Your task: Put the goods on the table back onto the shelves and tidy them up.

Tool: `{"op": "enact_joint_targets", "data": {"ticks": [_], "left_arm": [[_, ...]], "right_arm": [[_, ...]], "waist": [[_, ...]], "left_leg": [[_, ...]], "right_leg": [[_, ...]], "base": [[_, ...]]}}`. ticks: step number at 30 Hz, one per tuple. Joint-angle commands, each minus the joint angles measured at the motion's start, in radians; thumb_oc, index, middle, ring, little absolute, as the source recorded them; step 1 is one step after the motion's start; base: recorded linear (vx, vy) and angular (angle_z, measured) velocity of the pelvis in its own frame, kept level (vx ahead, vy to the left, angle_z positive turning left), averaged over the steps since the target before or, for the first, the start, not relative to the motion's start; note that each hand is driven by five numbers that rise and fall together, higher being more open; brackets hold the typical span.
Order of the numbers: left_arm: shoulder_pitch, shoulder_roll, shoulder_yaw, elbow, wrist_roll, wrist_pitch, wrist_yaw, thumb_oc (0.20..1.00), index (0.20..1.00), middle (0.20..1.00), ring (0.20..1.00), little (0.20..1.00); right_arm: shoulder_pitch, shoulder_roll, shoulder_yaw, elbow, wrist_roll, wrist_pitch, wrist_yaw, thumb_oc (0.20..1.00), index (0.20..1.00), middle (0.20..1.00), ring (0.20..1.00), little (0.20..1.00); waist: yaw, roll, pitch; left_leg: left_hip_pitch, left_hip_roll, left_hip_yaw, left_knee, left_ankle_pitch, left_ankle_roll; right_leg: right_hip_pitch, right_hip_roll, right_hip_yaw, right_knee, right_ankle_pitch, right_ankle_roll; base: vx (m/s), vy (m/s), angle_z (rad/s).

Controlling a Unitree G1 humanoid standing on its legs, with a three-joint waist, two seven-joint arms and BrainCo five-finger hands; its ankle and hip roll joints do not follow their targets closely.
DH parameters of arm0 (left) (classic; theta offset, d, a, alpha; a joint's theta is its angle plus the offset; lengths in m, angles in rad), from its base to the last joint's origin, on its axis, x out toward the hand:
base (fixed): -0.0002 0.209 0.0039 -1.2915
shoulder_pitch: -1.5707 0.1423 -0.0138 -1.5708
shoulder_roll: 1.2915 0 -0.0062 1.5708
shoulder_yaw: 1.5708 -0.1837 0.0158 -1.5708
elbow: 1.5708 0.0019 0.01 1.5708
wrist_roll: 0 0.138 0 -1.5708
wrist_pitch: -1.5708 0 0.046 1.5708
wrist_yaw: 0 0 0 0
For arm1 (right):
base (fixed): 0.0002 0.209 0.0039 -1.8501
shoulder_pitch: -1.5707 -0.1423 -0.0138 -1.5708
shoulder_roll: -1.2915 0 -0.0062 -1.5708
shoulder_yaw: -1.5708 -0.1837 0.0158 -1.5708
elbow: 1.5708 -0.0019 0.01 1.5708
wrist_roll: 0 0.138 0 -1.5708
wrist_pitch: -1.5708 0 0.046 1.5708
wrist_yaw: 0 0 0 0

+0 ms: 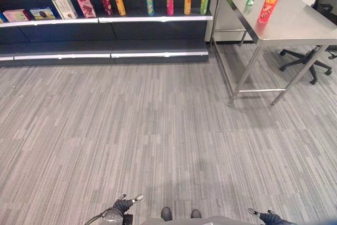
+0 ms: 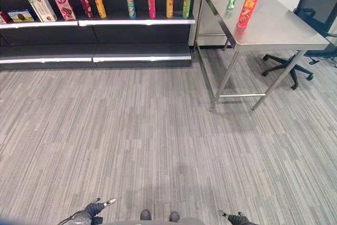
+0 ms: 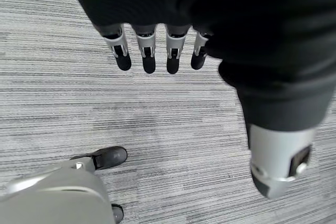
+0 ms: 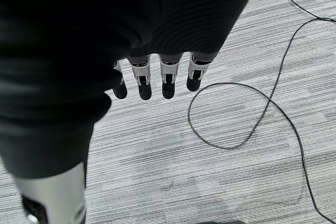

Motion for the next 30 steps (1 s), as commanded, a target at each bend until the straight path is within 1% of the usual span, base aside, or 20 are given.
{"op": "enact_joint_targets", "data": {"ticks": [1,5,6,7,8,9,10,12,14,15,16,17,19,20,22,24,25,26,28,30], "left_arm": [[-0.052,0.021,-0.022,0.026,0.012,-0.009,0.008,1.000,1.000,1.000,1.000,1.000],[-0.053,0.031,-0.015,0.017,0.000,-0.009,0.006,1.000,1.000,1.000,1.000,1.000],[-0.044,0.036,-0.008,0.026,0.000,-0.007,0.003,1.000,1.000,1.000,1.000,1.000],[-0.044,0.036,-0.008,0.026,0.000,-0.007,0.003,1.000,1.000,1.000,1.000,1.000],[-0.042,0.038,-0.001,0.030,-0.006,-0.006,0.005,1.000,1.000,1.000,1.000,1.000],[-0.046,0.039,-0.003,0.034,-0.005,-0.006,0.007,1.000,1.000,1.000,1.000,1.000],[-0.047,0.037,-0.002,0.042,-0.006,-0.007,0.011,1.000,1.000,1.000,1.000,1.000],[-0.045,0.034,-0.002,0.051,-0.003,-0.006,0.012,1.000,1.000,1.000,1.000,1.000],[-0.032,0.024,-0.005,0.076,0.016,-0.005,0.015,1.000,1.000,1.000,1.000,1.000],[-0.032,0.024,-0.005,0.076,0.017,-0.005,0.015,1.000,1.000,1.000,1.000,1.000],[-0.033,0.021,-0.008,0.069,0.019,-0.009,0.014,1.000,1.000,1.000,1.000,1.000],[-0.035,0.021,-0.008,0.069,0.019,-0.009,0.016,1.000,1.000,1.000,1.000,1.000],[-0.035,0.021,-0.007,0.070,0.019,-0.011,0.019,1.000,1.000,1.000,1.000,1.000],[-0.026,0.016,0.001,0.068,0.018,-0.010,0.020,1.000,1.000,1.000,1.000,1.000],[-0.024,0.017,0.005,0.059,0.013,-0.014,0.025,1.000,1.000,1.000,1.000,1.000],[-0.040,0.022,0.008,0.054,0.008,-0.015,0.026,1.000,1.000,1.000,1.000,1.000],[-0.048,0.029,0.006,0.043,0.002,-0.015,0.024,1.000,1.000,1.000,1.000,1.000],[-0.048,0.029,0.006,0.042,0.002,-0.015,0.024,1.000,1.000,1.000,1.000,1.000],[-0.067,0.043,-0.003,0.004,-0.004,-0.018,0.019,1.000,1.000,1.000,1.000,1.000],[-0.077,0.053,-0.012,-0.013,-0.004,-0.018,0.025,1.000,1.000,1.000,1.000,1.000]], "right_arm": [[-0.036,-0.041,0.011,0.021,0.010,-0.005,-0.011,1.000,1.000,1.000,1.000,1.000],[-0.036,-0.045,0.014,0.016,0.014,-0.009,-0.009,1.000,1.000,1.000,1.000,1.000],[-0.035,-0.046,0.018,0.014,0.018,-0.012,-0.007,1.000,1.000,1.000,1.000,1.000],[-0.036,-0.046,0.018,0.014,0.018,-0.012,-0.007,1.000,1.000,1.000,1.000,1.000],[-0.042,-0.057,0.023,0.008,0.020,-0.014,-0.008,1.000,1.000,1.000,1.000,1.000],[-0.047,-0.063,0.023,0.003,0.022,-0.014,-0.011,1.000,1.000,1.000,1.000,1.000],[-0.052,-0.068,0.021,0.002,0.023,-0.014,-0.013,1.000,1.000,1.000,1.000,1.000],[-0.054,-0.072,0.017,0.000,0.025,-0.014,-0.013,1.000,1.000,1.000,1.000,1.000],[-0.059,-0.086,0.014,-0.006,0.026,-0.015,-0.013,1.000,1.000,1.000,1.000,1.000],[-0.059,-0.086,0.014,-0.006,0.026,-0.015,-0.013,1.000,1.000,1.000,1.000,1.000],[-0.074,-0.092,0.019,-0.010,0.026,-0.020,-0.019,1.000,1.000,1.000,1.000,1.000],[-0.078,-0.092,0.018,-0.009,0.024,-0.022,-0.021,1.000,1.000,1.000,1.000,1.000],[-0.080,-0.092,0.017,-0.007,0.019,-0.023,-0.022,1.000,1.000,1.000,1.000,1.000],[-0.074,-0.087,0.017,-0.012,-0.001,-0.020,-0.017,1.000,1.000,1.000,1.000,1.000],[-0.073,-0.077,0.016,-0.014,-0.010,-0.014,-0.013,1.000,1.000,1.000,1.000,1.000],[-0.072,-0.067,0.020,-0.013,-0.021,-0.012,-0.010,1.000,1.000,1.000,1.000,1.000],[-0.073,-0.066,0.021,-0.013,-0.022,-0.008,-0.007,1.000,1.000,1.000,1.000,1.000],[-0.073,-0.066,0.021,-0.013,-0.022,-0.008,-0.007,1.000,1.000,1.000,1.000,1.000],[-0.084,-0.071,0.020,-0.024,-0.017,-0.010,-0.009,1.000,1.000,1.000,1.000,1.000],[-0.096,-0.068,0.024,-0.038,-0.013,-0.009,-0.012,1.000,1.000,1.000,1.000,1.000]], "waist": [[-0.003,0.006,-0.004],[-0.001,0.000,0.015],[0.009,-0.006,0.032],[0.009,-0.006,0.032],[0.017,-0.018,0.061],[0.024,-0.022,0.078],[0.026,-0.022,0.083],[0.027,-0.022,0.078],[0.041,-0.007,0.062],[0.041,-0.008,0.062],[0.064,0.004,0.060],[0.073,0.005,0.058],[0.077,0.004,0.055],[0.086,0.021,0.031],[0.093,0.014,0.017],[0.092,-0.001,0.002],[0.090,-0.004,0.004],[0.091,-0.004,0.004],[0.084,-0.008,0.016],[0.074,0.002,0.038]], "left_leg": [[-0.011,0.088,-0.013,0.086,-0.102,-0.113],[-0.046,0.098,-0.024,0.158,-0.124,-0.118],[-0.077,0.096,-0.027,0.235,-0.132,-0.122],[-0.079,0.097,-0.027,0.238,-0.133,-0.123],[-0.157,0.092,-0.048,0.380,-0.121,-0.121],[-0.197,0.089,-0.058,0.431,-0.097,-0.115],[-0.231,0.082,-0.059,0.439,-0.097,-0.108],[-0.257,0.077,-0.053,0.424,-0.108,-0.105],[-0.314,0.096,-0.032,0.295,-0.032,-0.123],[-0.311,0.095,-0.031,0.292,-0.031,-0.123],[-0.373,0.087,-0.034,0.167,0.012,-0.137],[-0.382,0.079,-0.038,0.124,0.033,-0.148],[-0.391,0.075,-0.028,0.109,0.051,-0.156],[-0.358,0.095,-0.014,0.082,0.100,-0.154],[-0.353,0.069,-0.019,0.100,0.108,-0.143],[-0.326,0.051,-0.002,0.113,0.078,-0.128],[-0.307,0.043,0.000,0.116,0.063,-0.119],[-0.306,0.042,0.001,0.116,0.063,-0.118],[-0.282,0.020,0.008,0.132,0.024,-0.085],[-0.251,0.019,0.014,0.139,-0.001,-0.062]], "right_leg": [[-0.089,-0.081,0.006,0.120,-0.097,0.148],[-0.101,-0.072,0.008,0.144,-0.111,0.135],[-0.096,-0.063,0.013,0.160,-0.125,0.118],[-0.097,-0.062,0.012,0.160,-0.125,0.118],[-0.095,-0.063,0.014,0.172,-0.131,0.102],[-0.093,-0.066,0.012,0.176,-0.133,0.095],[-0.087,-0.067,0.009,0.170,-0.138,0.095],[-0.078,-0.071,0.008,0.163,-0.144,0.098],[-0.040,-0.068,0.010,0.131,-0.164,0.111],[-0.038,-0.070,0.010,0.131,-0.165,0.112],[0.004,-0.061,0.031,0.105,-0.185,0.115],[0.030,-0.061,0.047,0.093,-0.196,0.118],[0.052,-0.066,0.054,0.088,-0.209,0.123],[0.092,-0.074,0.057,0.087,-0.234,0.138],[0.087,-0.114,0.054,0.104,-0.224,0.157],[0.066,-0.162,0.058,0.179,-0.188,0.186],[0.037,-0.175,0.061,0.238,-0.159,0.191],[0.035,-0.175,0.062,0.241,-0.161,0.191],[-0.036,-0.200,0.082,0.402,-0.049,0.195],[-0.113,-0.217,0.070,0.552,0.038,0.175]], "base": [[0.01,-0.067,0.00],[0.01,-0.091,0.02],[0.02,-0.096,0.08],[0.00,-0.142,0.06],[-0.01,-0.097,-0.02],[0.04,-0.111,0.07],[0.12,-0.031,0.01],[0.19,0.022,-0.02],[0.30,0.078,0.10],[0.35,0.094,0.03],[0.37,0.097,0.01],[0.37,0.098,-0.07],[0.36,0.125,-0.29],[0.59,0.252,-0.61],[0.48,0.237,-0.60],[0.36,0.173,-0.49],[0.19,0.099,-0.31],[0.14,0.097,-0.06],[0.16,0.142,-0.02],[0.16,0.145,0.03]]}}
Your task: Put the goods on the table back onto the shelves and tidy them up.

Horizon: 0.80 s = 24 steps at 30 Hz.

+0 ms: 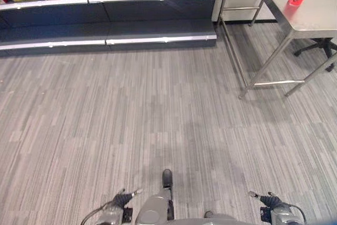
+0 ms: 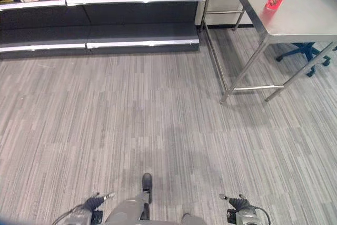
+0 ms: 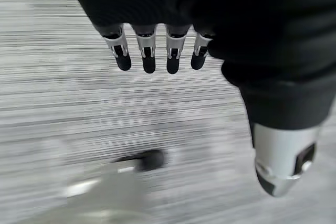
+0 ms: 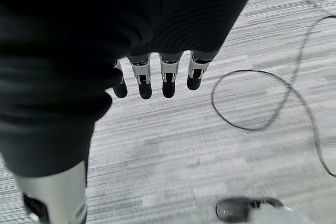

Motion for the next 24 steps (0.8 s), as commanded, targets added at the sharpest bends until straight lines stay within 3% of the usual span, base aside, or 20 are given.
{"op": "enact_joint_targets", "data": {"ticks": [1,3,4,5,6,7,12,17,19,21,22,23,24], "left_arm": [[0.015,0.025,-0.007,-0.017,0.000,-0.014,0.013,1.000,1.000,1.000,1.000,1.000],[0.010,0.027,-0.013,-0.018,0.000,-0.014,0.014,1.000,1.000,1.000,1.000,1.000],[0.007,0.028,-0.016,-0.017,0.001,-0.016,0.014,1.000,1.000,1.000,1.000,1.000],[0.002,0.025,-0.023,-0.011,0.007,-0.016,0.015,1.000,1.000,1.000,1.000,1.000],[0.002,0.025,-0.023,-0.011,0.007,-0.016,0.015,1.000,1.000,1.000,1.000,1.000],[0.000,0.021,-0.031,-0.004,0.015,-0.015,0.017,1.000,1.000,1.000,1.000,1.000],[-0.003,0.003,-0.040,0.021,0.074,-0.012,0.010,1.000,1.000,1.000,1.000,1.000],[0.008,-0.002,-0.038,0.039,0.092,-0.017,0.010,1.000,1.000,1.000,1.000,1.000],[0.013,-0.009,-0.037,0.050,0.098,-0.018,0.013,1.000,1.000,1.000,1.000,1.000],[0.015,-0.013,-0.035,0.056,0.097,-0.018,0.020,1.000,1.000,1.000,1.000,1.000],[0.017,-0.016,-0.030,0.045,0.083,-0.021,0.020,1.000,1.000,1.000,1.000,1.000],[0.017,-0.016,-0.030,0.045,0.083,-0.021,0.020,1.000,1.000,1.000,1.000,1.000],[0.019,-0.020,-0.035,0.032,0.072,-0.025,0.019,1.000,1.000,1.000,1.000,1.000]], "right_arm": [[-0.012,-0.041,0.021,-0.048,-0.011,-0.011,-0.020,1.000,1.000,1.000,1.000,1.000],[-0.012,-0.035,0.022,-0.049,-0.009,-0.012,-0.022,1.000,1.000,1.000,1.000,1.000],[-0.012,-0.035,0.021,-0.047,-0.007,-0.012,-0.022,1.000,1.000,1.000,1.000,1.000],[-0.014,-0.034,0.021,-0.047,-0.001,-0.012,-0.022,1.000,1.000,1.000,1.000,1.000],[-0.014,-0.034,0.021,-0.047,-0.001,-0.012,-0.022,1.000,1.000,1.000,1.000,1.000],[-0.019,-0.034,0.025,-0.045,0.008,-0.014,-0.025,1.000,1.000,1.000,1.000,1.000],[-0.009,-0.034,0.034,-0.037,0.000,-0.010,-0.026,1.000,1.000,1.000,1.000,1.000],[0.002,-0.042,0.032,-0.034,-0.006,-0.009,-0.025,1.000,1.000,1.000,1.000,1.000],[0.007,-0.053,0.031,-0.030,0.001,-0.019,-0.023,1.000,1.000,1.000,1.000,1.000],[0.005,-0.055,0.038,-0.023,-0.001,-0.021,-0.025,1.000,1.000,1.000,1.000,1.000],[-0.001,-0.060,0.050,-0.027,-0.005,-0.024,-0.023,1.000,1.000,1.000,1.000,1.000],[-0.001,-0.060,0.050,-0.027,-0.005,-0.024,-0.023,1.000,1.000,1.000,1.000,1.000],[-0.004,-0.068,0.057,-0.040,-0.002,-0.029,-0.020,1.000,1.000,1.000,1.000,1.000]], "waist": [[0.000,0.016,-0.008],[-0.007,0.022,-0.011],[-0.014,0.025,-0.015],[-0.033,0.033,-0.013],[-0.034,0.033,-0.011],[-0.060,0.030,0.007],[-0.111,0.019,0.023],[-0.134,0.028,0.020],[-0.138,0.032,-0.008],[-0.140,0.042,-0.019],[-0.136,0.057,-0.032],[-0.137,0.057,-0.033],[-0.135,0.067,-0.034]], "left_leg": [[-0.080,0.049,-0.011,0.146,-0.104,-0.122],[-0.051,0.059,-0.007,0.150,-0.128,-0.126],[-0.033,0.061,-0.007,0.142,-0.140,-0.129],[0.004,0.057,-0.008,0.129,-0.163,-0.127],[0.008,0.057,-0.009,0.129,-0.165,-0.127],[0.065,0.044,-0.011,0.113,-0.190,-0.127],[0.205,0.023,-0.024,0.077,-0.268,-0.139],[0.295,0.050,-0.052,0.064,-0.321,-0.160],[0.320,0.097,-0.052,0.089,-0.348,-0.187],[0.317,0.121,-0.052,0.114,-0.339,-0.203],[0.303,0.154,-0.058,0.180,-0.268,-0.227],[0.303,0.154,-0.058,0.181,-0.268,-0.227],[0.267,0.181,-0.071,0.298,-0.165,-0.246]], "right_leg": [[-0.020,-0.058,-0.042,0.010,0.212,0.021],[-0.034,-0.082,-0.102,-0.052,0.183,0.014],[-0.048,-0.069,-0.124,-0.100,0.137,0.010],[-0.122,-0.027,-0.159,-0.185,0.092,0.018],[-0.119,-0.027,-0.160,-0.184,0.089,0.018],[-0.177,0.014,-0.184,-0.292,0.111,0.036],[-0.290,0.062,-0.265,-0.504,0.216,0.076],[-0.324,0.041,-0.277,-0.493,0.259,0.084],[-0.281,0.040,-0.281,-0.493,0.267,0.060],[-0.271,0.050,-0.276,-0.482,0.263,0.052],[-0.252,0.071,-0.276,-0.460,0.237,0.026],[-0.252,0.071,-0.276,-0.460,0.237,0.026],[-0.212,0.099,-0.263,-0.456,0.197,-0.004]], "base": [[0.23,0.090,0.06],[0.29,0.027,0.10],[0.39,0.014,0.00],[0.29,0.015,-0.11],[0.39,-0.006,-0.22],[0.31,-0.023,-0.22],[0.34,-0.060,0.12],[0.39,-0.184,0.21],[0.38,-0.282,0.52],[0.36,-0.306,0.20],[0.34,-0.315,0.11],[0.37,-0.372,-0.08],[0.25,-0.273,-0.18]]}}
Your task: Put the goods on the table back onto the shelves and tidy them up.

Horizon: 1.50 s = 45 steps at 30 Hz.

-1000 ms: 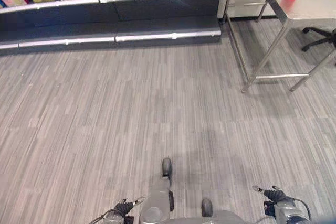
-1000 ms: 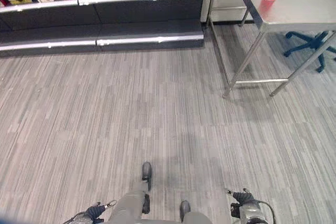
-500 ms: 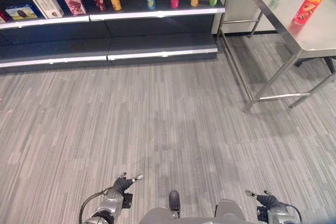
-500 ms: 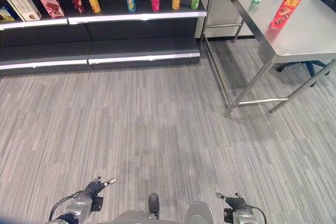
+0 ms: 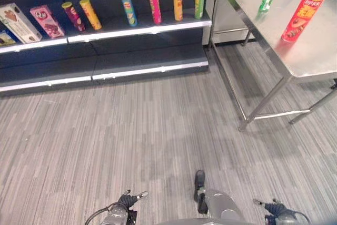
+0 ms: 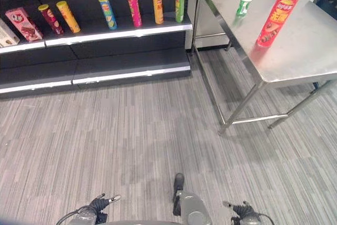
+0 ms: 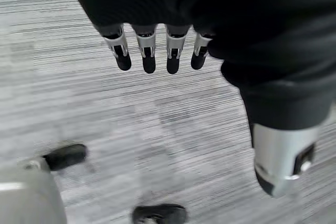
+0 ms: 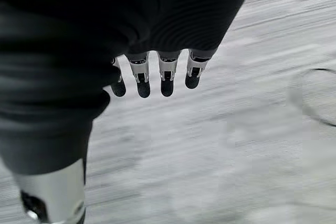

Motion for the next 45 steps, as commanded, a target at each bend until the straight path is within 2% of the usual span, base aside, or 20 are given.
{"op": "enact_joint_targets", "data": {"ticks": [1,2,3,7,9,10,11,12,13,14,16,21,26,32,36,39,41,42,43,45], "left_arm": [[-0.025,0.038,-0.005,-0.031,0.019,-0.012,0.006,1.000,1.000,1.000,1.000,1.000],[-0.025,0.038,-0.005,-0.031,0.019,-0.012,0.006,1.000,1.000,1.000,1.000,1.000],[-0.024,0.045,-0.002,-0.053,0.003,-0.010,0.006,1.000,1.000,1.000,1.000,1.000],[-0.034,0.051,-0.010,-0.079,-0.005,-0.010,0.012,1.000,1.000,1.000,1.000,1.000],[-0.037,0.046,-0.019,-0.089,0.002,-0.008,0.006,1.000,1.000,1.000,1.000,1.000],[-0.039,0.043,-0.025,-0.085,0.012,-0.007,0.002,1.000,1.000,1.000,1.000,1.000],[-0.039,0.043,-0.025,-0.085,0.012,-0.007,0.002,1.000,1.000,1.000,1.000,1.000],[-0.037,0.040,-0.030,-0.075,0.021,-0.005,0.002,1.000,1.000,1.000,1.000,1.000],[-0.036,0.040,-0.030,-0.075,0.021,-0.005,0.002,1.000,1.000,1.000,1.000,1.000],[-0.027,0.038,-0.034,-0.068,0.030,-0.007,0.000,1.000,1.000,1.000,1.000,1.000],[-0.023,0.034,-0.039,-0.059,0.030,-0.011,-0.001,1.000,1.000,1.000,1.000,1.000],[-0.007,0.029,-0.026,-0.040,0.030,-0.006,-0.003,1.000,1.000,1.000,1.000,1.000],[0.002,0.026,-0.017,-0.019,0.032,-0.002,-0.002,1.000,1.000,1.000,1.000,1.000],[-0.022,0.038,-0.017,-0.032,0.023,-0.007,0.003,1.000,1.000,1.000,1.000,1.000],[-0.046,0.052,-0.017,-0.056,0.006,-0.006,-0.001,1.000,1.000,1.000,1.000,1.000],[-0.066,0.061,-0.031,-0.059,0.005,-0.006,-0.003,1.000,1.000,1.000,1.000,1.000],[-0.066,0.062,-0.036,-0.055,0.009,-0.006,-0.003,1.000,1.000,1.000,1.000,1.000],[-0.076,0.067,-0.038,-0.054,0.007,-0.012,-0.001,1.000,1.000,1.000,1.000,1.000],[-0.076,0.067,-0.039,-0.054,0.007,-0.012,-0.001,1.000,1.000,1.000,1.000,1.000],[-0.089,0.069,-0.056,-0.048,0.023,-0.009,-0.002,1.000,1.000,1.000,1.000,1.000]], "right_arm": [[-0.003,-0.012,0.021,-0.006,-0.004,-0.014,-0.010,1.000,1.000,1.000,1.000,1.000],[-0.003,-0.011,0.021,-0.006,-0.004,-0.014,-0.010,1.000,1.000,1.000,1.000,1.000],[0.000,-0.014,0.023,-0.004,-0.010,-0.010,-0.008,1.000,1.000,1.000,1.000,1.000],[-0.006,-0.024,0.022,0.009,-0.011,0.000,-0.012,1.000,1.000,1.000,1.000,1.000],[-0.004,-0.029,0.025,0.011,-0.013,0.003,-0.011,1.000,1.000,1.000,1.000,1.000],[0.001,-0.032,0.017,0.015,-0.015,0.004,-0.009,1.000,1.000,1.000,1.000,1.000],[0.001,-0.032,0.017,0.015,-0.015,0.004,-0.009,1.000,1.000,1.000,1.000,1.000],[0.005,-0.036,0.016,0.015,-0.021,0.004,-0.012,1.000,1.000,1.000,1.000,1.000],[0.006,-0.037,0.016,0.015,-0.021,0.004,-0.012,1.000,1.000,1.000,1.000,1.000],[0.013,-0.037,0.018,0.019,-0.030,0.001,-0.014,1.000,1.000,1.000,1.000,1.000],[0.018,-0.035,0.019,0.024,-0.034,-0.006,-0.021,1.000,1.000,1.000,1.000,1.000],[0.020,-0.027,0.021,0.027,-0.040,-0.002,-0.020,1.000,1.000,1.000,1.000,1.000],[0.029,-0.015,0.023,0.029,-0.055,0.002,-0.013,1.000,1.000,1.000,1.000,1.000],[0.035,0.003,0.013,0.045,-0.063,0.013,-0.007,1.000,1.000,1.000,1.000,1.000],[0.031,0.011,0.002,0.050,-0.062,0.022,-0.002,1.000,1.000,1.000,1.000,1.000],[0.014,0.021,0.005,0.039,-0.041,0.020,-0.010,1.000,1.000,1.000,1.000,1.000],[0.021,0.029,0.007,0.035,-0.038,0.018,-0.013,1.000,1.000,1.000,1.000,1.000],[0.024,0.028,0.004,0.037,-0.041,0.018,-0.013,1.000,1.000,1.000,1.000,1.000],[0.024,0.028,0.004,0.037,-0.041,0.018,-0.013,1.000,1.000,1.000,1.000,1.000],[0.024,0.026,0.008,0.049,-0.046,0.026,-0.011,1.000,1.000,1.000,1.000,1.000]], "waist": [[-0.005,0.002,0.017],[-0.007,-0.002,0.014],[0.004,-0.024,0.029],[0.025,-0.056,0.058],[0.041,-0.050,0.065],[0.048,-0.048,0.061],[0.048,-0.048,0.062],[0.065,-0.035,0.066],[0.066,-0.036,0.068],[0.090,-0.012,0.070],[0.106,-0.008,0.079],[0.123,-0.003,0.084],[0.130,0.005,0.060],[0.129,-0.018,0.012],[0.109,-0.012,0.034],[0.082,-0.002,0.068],[0.083,0.001,0.057],[0.084,-0.006,0.044],[0.083,-0.005,0.045],[0.067,-0.024,0.035]], "left_leg": [[-0.058,0.021,-0.016,0.142,0.112,-0.020],[-0.062,0.017,-0.018,0.140,0.116,-0.019],[-0.134,0.029,-0.015,0.331,0.182,-0.001],[-0.234,0.036,0.039,0.479,0.189,0.025],[-0.279,0.041,0.068,0.427,0.139,0.032],[-0.306,0.042,0.111,0.289,0.117,0.033],[-0.305,0.042,0.112,0.289,0.117,0.033],[-0.349,0.011,0.105,0.106,0.107,0.034],[-0.343,0.008,0.106,0.099,0.109,0.034],[-0.381,-0.036,0.043,-0.067,0.193,0.013],[-0.436,-0.068,0.006,-0.161,0.230,-0.003],[-0.462,-0.071,0.016,-0.185,0.273,-0.014],[-0.412,-0.061,-0.037,-0.176,0.295,-0.012],[-0.378,-0.067,0.000,-0.161,0.228,0.031],[-0.324,-0.080,0.027,-0.150,0.168,0.082],[-0.305,-0.072,0.034,-0.157,0.161,0.094],[-0.289,-0.064,0.040,-0.156,0.145,0.089],[-0.274,-0.061,0.046,-0.160,0.130,0.080],[-0.272,-0.060,0.045,-0.160,0.129,0.080],[-0.256,-0.080,0.053,-0.167,0.108,0.075]], "right_leg": [[0.026,-0.029,0.088,-0.029,-0.046,0.087],[0.023,-0.033,0.087,-0.029,-0.045,0.087],[0.087,-0.027,0.111,-0.035,-0.076,0.058],[0.159,-0.033,0.141,-0.050,-0.100,0.032],[0.200,-0.027,0.153,-0.060,-0.123,0.032],[0.225,-0.034,0.157,-0.062,-0.136,0.043],[0.226,-0.035,0.158,-0.062,-0.136,0.043],[0.254,-0.023,0.167,-0.065,-0.148,0.055],[0.257,-0.026,0.167,-0.065,-0.150,0.056],[0.287,0.003,0.180,-0.071,-0.162,0.062],[0.330,0.016,0.206,-0.075,-0.187,0.059],[0.387,0.032,0.257,-0.076,-0.226,0.052],[0.414,0.022,0.311,-0.083,-0.237,0.064],[0.379,-0.057,0.341,-0.036,-0.253,0.118],[0.218,-0.103,0.374,0.241,-0.173,0.159],[0.078,-0.098,0.397,0.426,-0.114,0.140],[0.089,-0.133,0.360,0.376,-0.130,0.134],[0.097,-0.158,0.296,0.244,-0.139,0.142],[0.101,-0.158,0.293,0.241,-0.138,0.142],[0.080,-0.149,0.256,0.045,-0.104,0.164]], "base": [[0.25,-0.273,-0.31],[0.27,-0.297,-0.38],[0.18,-0.199,-0.32],[0.22,-0.223,-0.32],[0.25,-0.096,-0.49],[0.23,-0.054,-0.36],[0.30,0.006,-0.20],[0.16,0.024,0.04],[0.33,0.032,-0.25],[0.18,0.009,-0.34],[0.29,-0.024,-0.40],[0.25,0.008,-0.41],[0.18,0.110,-0.58],[0.17,0.182,-0.32],[0.04,0.168,-0.29],[-0.03,0.130,-0.14],[0.14,0.014,-0.03],[0.13,-0.039,-0.01],[0.12,-0.071,-0.20],[0.11,-0.090,-0.26]]}}
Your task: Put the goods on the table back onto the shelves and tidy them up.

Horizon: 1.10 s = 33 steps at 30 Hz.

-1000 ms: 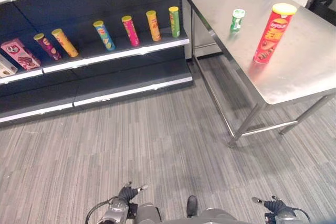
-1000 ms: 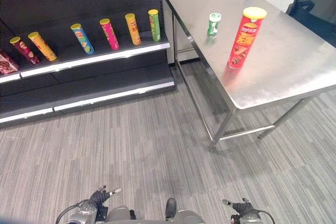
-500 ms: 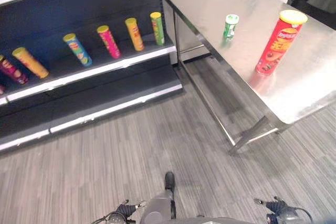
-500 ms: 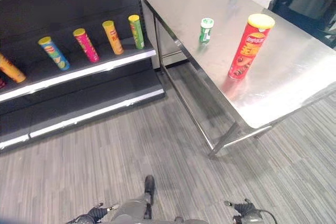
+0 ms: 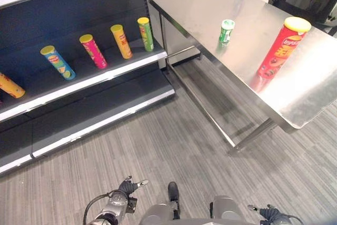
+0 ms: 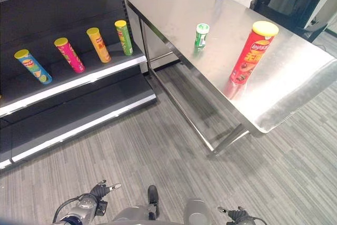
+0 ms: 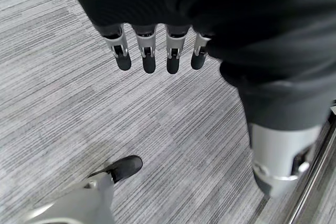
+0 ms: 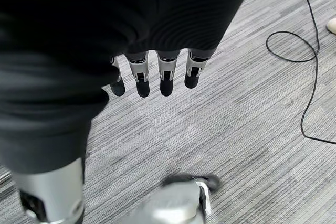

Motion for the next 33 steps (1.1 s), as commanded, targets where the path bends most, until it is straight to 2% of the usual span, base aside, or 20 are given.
{"op": "enact_joint_targets", "data": {"ticks": [1,4,5,10,12,13,14,15,17,18,20,25,26,27,29,33], "left_arm": [[-0.049,0.016,-0.011,0.006,0.031,-0.016,0.008,1.000,1.000,1.000,1.000,1.000],[-0.045,0.008,-0.011,0.005,0.028,-0.018,0.007,1.000,1.000,1.000,1.000,1.000],[-0.040,0.004,-0.009,0.007,0.028,-0.020,0.006,1.000,1.000,1.000,1.000,1.000],[-0.032,-0.005,-0.001,0.018,0.028,-0.021,0.009,1.000,1.000,1.000,1.000,1.000],[-0.027,0.003,0.014,0.015,0.009,-0.022,0.009,1.000,1.000,1.000,1.000,1.000],[-0.023,0.016,0.032,0.013,0.000,-0.024,0.003,1.000,1.000,1.000,1.000,1.000],[-0.023,0.015,0.032,0.013,0.000,-0.024,0.003,1.000,1.000,1.000,1.000,1.000],[-0.016,0.027,0.046,0.014,0.012,-0.023,0.003,1.000,1.000,1.000,1.000,1.000],[-0.012,0.028,0.049,0.013,0.020,-0.021,0.003,1.000,1.000,1.000,1.000,1.000],[0.004,0.020,0.074,0.025,0.051,-0.018,0.011,1.000,1.000,1.000,1.000,1.000],[0.010,0.013,0.075,0.027,0.060,-0.018,0.015,1.000,1.000,1.000,1.000,1.000],[0.027,-0.007,0.068,0.021,0.116,-0.015,0.018,1.000,1.000,1.000,1.000,1.000],[0.028,0.000,0.055,-0.009,0.123,-0.020,0.008,1.000,1.000,1.000,1.000,1.000],[0.028,-0.001,0.055,-0.009,0.124,-0.019,0.008,1.000,1.000,1.000,1.000,1.000],[0.041,0.014,0.050,-0.055,0.119,-0.030,-0.006,1.000,1.000,1.000,1.000,1.000],[0.055,0.028,0.041,-0.074,0.117,-0.040,-0.021,1.000,1.000,1.000,1.000,1.000]], "right_arm": [[-0.009,-0.065,0.011,0.012,-0.008,0.009,-0.020,1.000,1.000,1.000,1.000,1.000],[-0.001,-0.063,0.012,0.019,-0.011,0.013,-0.020,1.000,1.000,1.000,1.000,1.000],[0.007,-0.067,0.000,0.022,-0.001,0.009,-0.021,1.000,1.000,1.000,1.000,1.000],[0.020,-0.090,-0.065,0.048,0.042,0.006,-0.042,1.000,1.000,1.000,1.000,1.000],[0.037,-0.122,-0.129,0.057,0.080,0.000,-0.057,1.000,1.000,1.000,1.000,1.000],[0.055,-0.170,-0.215,0.060,0.129,-0.009,-0.069,1.000,1.000,1.000,1.000,1.000],[0.056,-0.171,-0.216,0.060,0.129,-0.009,-0.069,1.000,1.000,1.000,1.000,1.000],[0.084,-0.236,-0.338,0.063,0.202,-0.020,-0.093,1.000,1.000,1.000,1.000,1.000],[0.099,-0.256,-0.382,0.054,0.226,-0.030,-0.104,1.000,1.000,1.000,1.000,1.000],[0.141,-0.341,-0.512,-0.105,0.239,-0.077,-0.171,1.000,1.000,1.000,1.000,1.000],[0.153,-0.364,-0.536,-0.181,0.209,-0.086,-0.198,1.000,1.000,1.000,1.000,1.000],[0.120,-0.548,-0.661,-0.694,0.060,-0.162,-0.281,1.000,1.000,1.000,1.000,1.000],[0.078,-0.605,-0.658,-0.801,0.045,-0.189,-0.261,1.000,1.000,1.000,1.000,1.000],[0.078,-0.606,-0.659,-0.802,0.045,-0.188,-0.261,1.000,1.000,1.000,1.000,1.000],[0.031,-0.671,-0.655,-0.976,0.029,-0.227,-0.210,1.000,1.000,1.000,1.000,1.000],[-0.043,-0.731,-0.616,-1.016,0.100,-0.267,-0.135,1.000,1.000,1.000,1.000,1.000]], "waist": [[-0.034,0.003,-0.019],[-0.028,-0.013,-0.035],[-0.033,-0.020,-0.044],[-0.049,-0.022,-0.055],[-0.059,-0.022,-0.060],[-0.065,-0.023,-0.065],[-0.065,-0.023,-0.064],[-0.073,-0.022,-0.074],[-0.075,-0.020,-0.077],[-0.087,-0.018,-0.090],[-0.087,-0.014,-0.090],[-0.089,-0.008,-0.097],[-0.083,-0.008,-0.103],[-0.083,-0.008,-0.102],[-0.070,-0.010,-0.107],[-0.055,-0.015,-0.112]], "left_leg": [[0.020,0.048,-0.061,0.109,-0.135,-0.160],[0.037,0.054,-0.053,0.100,-0.133,-0.172],[0.060,0.069,-0.045,0.080,-0.128,-0.183],[0.089,0.091,-0.037,0.064,-0.129,-0.195],[0.097,0.098,-0.034,0.058,-0.130,-0.199],[0.102,0.103,-0.032,0.056,-0.133,-0.203],[0.103,0.103,-0.033,0.056,-0.133,-0.203],[0.106,0.107,-0.032,0.055,-0.136,-0.206],[0.111,0.108,-0.032,0.053,-0.138,-0.207],[0.127,0.110,-0.030,0.042,-0.143,-0.210],[0.131,0.110,-0.029,0.039,-0.144,-0.210],[0.136,0.116,-0.018,0.033,-0.141,-0.212],[0.138,0.117,-0.016,0.033,-0.141,-0.213],[0.139,0.117,-0.017,0.033,-0.141,-0.213],[0.143,0.120,-0.017,0.028,-0.137,-0.216],[0.145,0.124,-0.019,0.024,-0.133,-0.220]], "right_leg": [[0.075,0.023,-0.029,-0.233,0.103,0.064],[0.118,0.026,-0.031,-0.285,0.120,0.065],[0.146,0.034,-0.038,-0.304,0.127,0.063],[0.184,0.050,-0.038,-0.319,0.116,0.055],[0.193,0.053,-0.041,-0.318,0.112,0.053],[0.200,0.054,-0.043,-0.318,0.108,0.053],[0.201,0.054,-0.043,-0.318,0.107,0.053],[0.211,0.053,-0.047,-0.321,0.103,0.054],[0.219,0.053,-0.050,-0.323,0.100,0.055],[0.230,0.050,-0.057,-0.323,0.093,0.059],[0.233,0.049,-0.058,-0.324,0.092,0.061],[0.228,0.045,-0.047,-0.322,0.097,0.063],[0.227,0.044,-0.048,-0.322,0.098,0.064],[0.227,0.044,-0.048,-0.322,0.098,0.064],[0.233,0.044,-0.052,-0.325,0.098,0.066],[0.242,0.043,-0.060,-0.329,0.098,0.067]], "base": [[0.09,-0.067,0.01],[0.08,-0.105,0.17],[0.12,-0.149,-0.05],[0.07,-0.061,-0.17],[0.08,-0.046,-0.09],[0.07,-0.034,-0.10],[0.10,-0.029,-0.07],[0.08,-0.010,-0.04],[0.10,-0.005,0.01],[0.09,0.002,0.03],[0.05,0.003,0.01],[0.01,0.008,-0.02],[-0.01,0.002,-0.11],[0.02,0.000,-0.06],[0.01,-0.001,0.03],[0.01,-0.003,0.03]]}}
